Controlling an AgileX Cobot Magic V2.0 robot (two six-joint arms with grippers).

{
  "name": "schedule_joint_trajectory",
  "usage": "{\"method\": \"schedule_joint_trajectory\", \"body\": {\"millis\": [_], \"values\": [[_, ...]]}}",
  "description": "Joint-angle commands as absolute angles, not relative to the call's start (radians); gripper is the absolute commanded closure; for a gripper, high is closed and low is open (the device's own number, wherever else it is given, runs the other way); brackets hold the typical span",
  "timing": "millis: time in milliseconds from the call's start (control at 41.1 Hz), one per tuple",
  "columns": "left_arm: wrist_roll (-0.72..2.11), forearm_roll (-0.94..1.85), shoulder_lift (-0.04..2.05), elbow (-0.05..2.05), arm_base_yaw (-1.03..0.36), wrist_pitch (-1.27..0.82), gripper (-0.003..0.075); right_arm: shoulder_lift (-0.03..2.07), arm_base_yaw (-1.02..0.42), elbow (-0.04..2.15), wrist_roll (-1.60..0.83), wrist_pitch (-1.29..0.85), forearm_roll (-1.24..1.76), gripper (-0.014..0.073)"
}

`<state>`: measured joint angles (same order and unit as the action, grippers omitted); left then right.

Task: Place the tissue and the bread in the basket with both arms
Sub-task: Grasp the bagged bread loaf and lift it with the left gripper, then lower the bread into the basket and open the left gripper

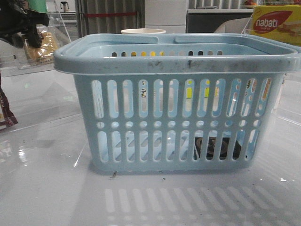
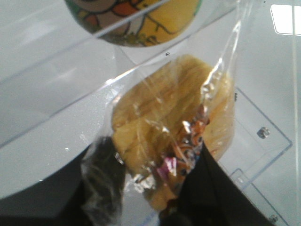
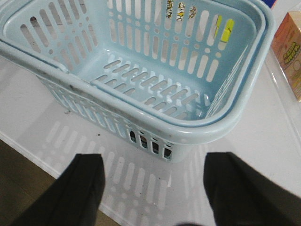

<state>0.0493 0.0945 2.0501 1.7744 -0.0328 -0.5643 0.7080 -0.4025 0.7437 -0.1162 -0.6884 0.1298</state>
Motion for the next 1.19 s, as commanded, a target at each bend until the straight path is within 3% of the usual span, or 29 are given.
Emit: {"method": "schedule_joint_trajectory", "body": {"millis": [0,146,390,731,926,1169], "values": [[0.039,0.093,1.968,1.81,-0.03,-0.544,0.0548,0.705,-0.402,0.772,-0.124,-0.622,0.132,0.0041],[0.039,0.105,1.901,1.81,-0.036,-0.591,0.0631,0.705,-0.402,0.772,-0.124,-0.622,0.132,0.0041],[0.093,0.111,1.735,1.81,-0.098,-0.665,0.0628,0.705,-0.402,0.772,-0.124,-0.622,0.132,0.0041],[0.311,0.231,1.511,1.735,-0.344,-0.801,0.0628,0.705,-0.402,0.772,-0.124,-0.622,0.132,0.0041],[0.362,0.267,1.522,1.663,-0.505,-0.82,0.0628,0.705,-0.402,0.772,-0.124,-0.622,0.132,0.0041],[0.362,0.269,1.636,1.622,-0.603,-0.822,0.0628,0.705,-0.402,0.772,-0.124,-0.622,0.132,0.0041]]}}
